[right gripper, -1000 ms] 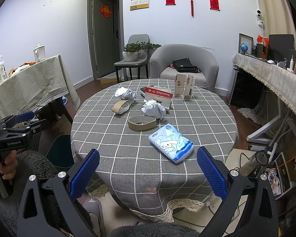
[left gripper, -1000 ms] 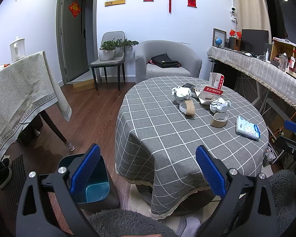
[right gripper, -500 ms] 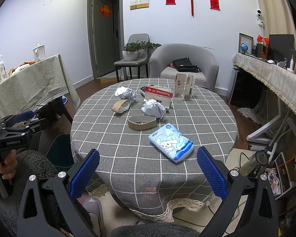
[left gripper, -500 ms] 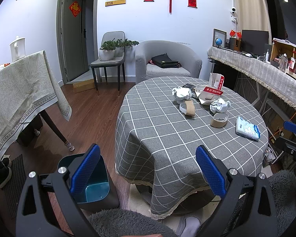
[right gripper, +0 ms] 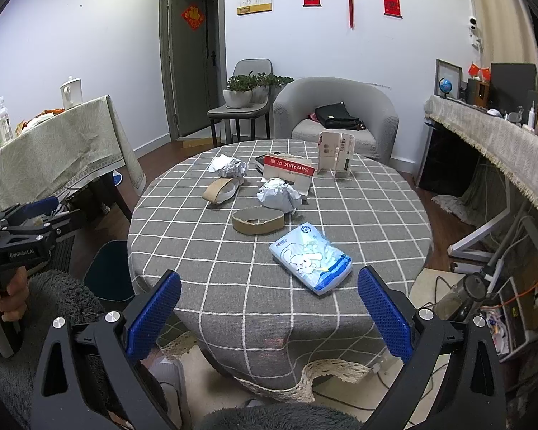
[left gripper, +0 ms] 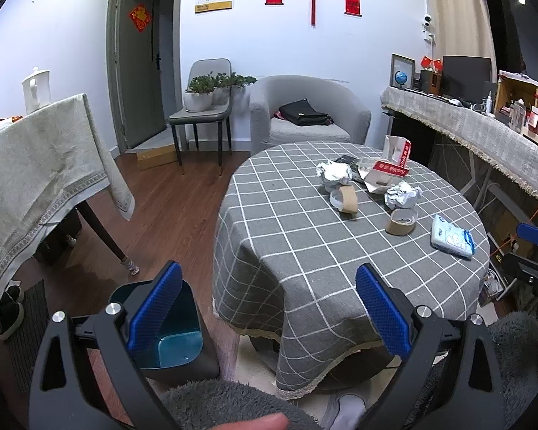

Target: Collect trash

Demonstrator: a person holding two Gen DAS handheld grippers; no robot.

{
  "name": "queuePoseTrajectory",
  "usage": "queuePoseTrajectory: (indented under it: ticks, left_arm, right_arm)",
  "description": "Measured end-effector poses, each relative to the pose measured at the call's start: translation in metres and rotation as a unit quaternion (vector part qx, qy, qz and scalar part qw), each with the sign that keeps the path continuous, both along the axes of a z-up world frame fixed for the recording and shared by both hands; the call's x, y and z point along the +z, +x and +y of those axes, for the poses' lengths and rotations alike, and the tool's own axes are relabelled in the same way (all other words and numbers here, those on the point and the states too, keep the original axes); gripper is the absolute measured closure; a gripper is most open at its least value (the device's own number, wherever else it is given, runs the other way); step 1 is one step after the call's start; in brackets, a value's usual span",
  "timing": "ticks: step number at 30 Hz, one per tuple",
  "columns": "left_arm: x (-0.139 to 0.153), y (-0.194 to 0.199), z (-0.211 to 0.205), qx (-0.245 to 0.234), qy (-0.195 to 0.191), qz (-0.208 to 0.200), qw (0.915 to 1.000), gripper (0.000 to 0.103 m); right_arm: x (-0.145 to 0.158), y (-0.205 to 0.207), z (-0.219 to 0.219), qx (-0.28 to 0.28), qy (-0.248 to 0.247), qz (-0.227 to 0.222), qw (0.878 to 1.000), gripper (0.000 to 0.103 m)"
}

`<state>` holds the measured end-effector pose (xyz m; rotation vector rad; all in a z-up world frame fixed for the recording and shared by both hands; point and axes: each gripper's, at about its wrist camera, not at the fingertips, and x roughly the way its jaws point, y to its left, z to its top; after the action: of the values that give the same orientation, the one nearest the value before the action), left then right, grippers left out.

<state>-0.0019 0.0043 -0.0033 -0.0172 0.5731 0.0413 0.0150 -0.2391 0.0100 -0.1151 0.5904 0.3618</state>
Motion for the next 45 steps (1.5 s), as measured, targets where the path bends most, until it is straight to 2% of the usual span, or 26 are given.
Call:
queuePoseTrajectory:
  ticks: [4, 7, 10, 14, 18, 24, 31, 36, 40, 45]
  left_arm:
    - [0.008, 0.003, -0.002, -0.013, -0.018, 0.002, 0.9998, 0.004]
    - [0.013, 0.003, -0.007, -0.021, -0.006, -0.005, 0.9997, 0.004]
    - [0.017, 0.005, -0.017, -0.039, 0.014, -0.01, 0.9991, 0.005]
    - [0.013, 0.014, -0.031, -0.084, 0.034, -0.001, 0.9959, 0.005]
    - [0.004, 0.03, -0.045, -0.139, 0.036, 0.022, 0.9894, 0.023]
    - [-0.009, 0.06, -0.065, -0.188, 0.023, 0.048, 0.9808, 0.037]
    - [-0.022, 0.096, -0.095, -0.242, 0.024, 0.066, 0.9678, 0.039]
    - [-0.035, 0.119, -0.112, -0.272, 0.027, 0.086, 0.9579, 0.043]
    - [-0.042, 0.134, -0.122, -0.284, 0.029, 0.096, 0.9535, 0.044]
    - [-0.044, 0.151, -0.129, -0.298, 0.013, 0.104, 0.9489, 0.044]
  right_arm:
    - [0.0, 0.001, 0.005, 0.009, -0.032, 0.002, 0.999, 0.003]
    - [0.001, 0.007, 0.002, -0.002, -0.054, -0.004, 0.999, 0.003]
    - [0.003, 0.016, -0.005, 0.01, -0.041, 0.002, 0.999, 0.003]
    - [0.001, 0.03, -0.013, 0.035, -0.019, 0.016, 0.999, 0.003]
    - [-0.004, 0.044, -0.012, 0.059, -0.024, 0.028, 0.998, 0.003]
    - [-0.019, 0.065, -0.014, 0.081, -0.043, 0.046, 0.995, 0.003]
    - [-0.033, 0.084, -0.015, 0.105, -0.061, 0.049, 0.991, 0.005]
    - [-0.044, 0.097, -0.017, 0.123, -0.06, 0.06, 0.989, 0.011]
    - [-0.053, 0.105, -0.018, 0.134, -0.057, 0.073, 0.987, 0.017]
    - [-0.052, 0.111, -0.023, 0.14, -0.041, 0.072, 0.987, 0.03]
